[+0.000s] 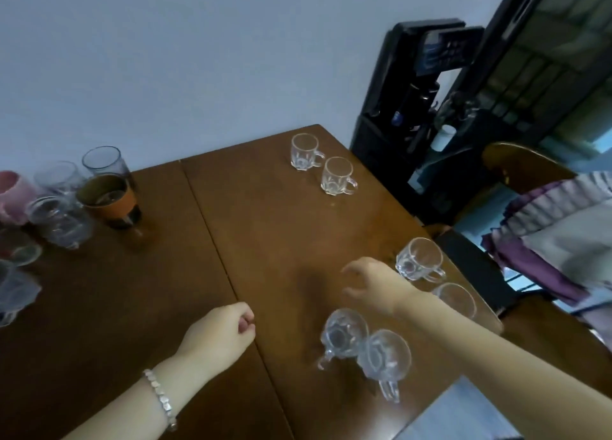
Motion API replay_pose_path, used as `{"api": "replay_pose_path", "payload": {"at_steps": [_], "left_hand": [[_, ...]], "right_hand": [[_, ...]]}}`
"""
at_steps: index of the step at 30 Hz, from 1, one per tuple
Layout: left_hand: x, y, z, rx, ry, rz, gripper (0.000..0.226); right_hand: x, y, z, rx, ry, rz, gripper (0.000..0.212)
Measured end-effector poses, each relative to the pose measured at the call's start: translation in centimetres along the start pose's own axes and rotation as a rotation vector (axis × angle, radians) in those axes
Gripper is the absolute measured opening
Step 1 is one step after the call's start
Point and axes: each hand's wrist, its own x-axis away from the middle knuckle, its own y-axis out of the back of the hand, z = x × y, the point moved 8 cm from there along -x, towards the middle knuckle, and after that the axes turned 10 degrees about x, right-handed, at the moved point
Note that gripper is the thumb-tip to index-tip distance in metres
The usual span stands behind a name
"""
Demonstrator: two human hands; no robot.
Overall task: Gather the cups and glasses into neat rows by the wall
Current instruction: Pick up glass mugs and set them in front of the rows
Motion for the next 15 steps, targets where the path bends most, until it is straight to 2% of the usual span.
{"api": "replay_pose_path", "payload": {"at_steps": [2, 4, 6, 8, 11, 15], "left_hand": [[-0.4, -2.5, -2.5, -0.019, 0.005, -0.009, 0.026], [-0.9, -4.6, -4.5, -0.032, 0.012, -0.022, 0.027], [-1.2, -5.9, -6.2, -0.049, 0.026, -0.045, 0.028], [-1.3, -6.6, -7.2, -0.061, 0.051, -0.065, 0.029], [-1.2, -6.7, -8.3, -0.060, 0.082, -0.103, 0.031], [-1.4, -6.7, -8.6, -0.043, 0.123, -0.136, 0.035]], "right_hand": [[-0.1, 1.6, -6.2, 0.014, -0.092, -0.105, 0.046], [-0.7, 2.1, -11.8, 0.050, -0.203, -0.137, 0.061], [-1.8, 1.8, -15.8, 0.087, -0.251, -0.084, 0.084], [-3.0, 1.2, -18.2, 0.079, -0.263, -0.001, 0.097], [-4.7, 0.1, -19.4, 0.068, -0.204, 0.080, 0.095], [-5.5, 0.7, -18.8, 0.109, -0.150, 0.011, 0.081]]}}
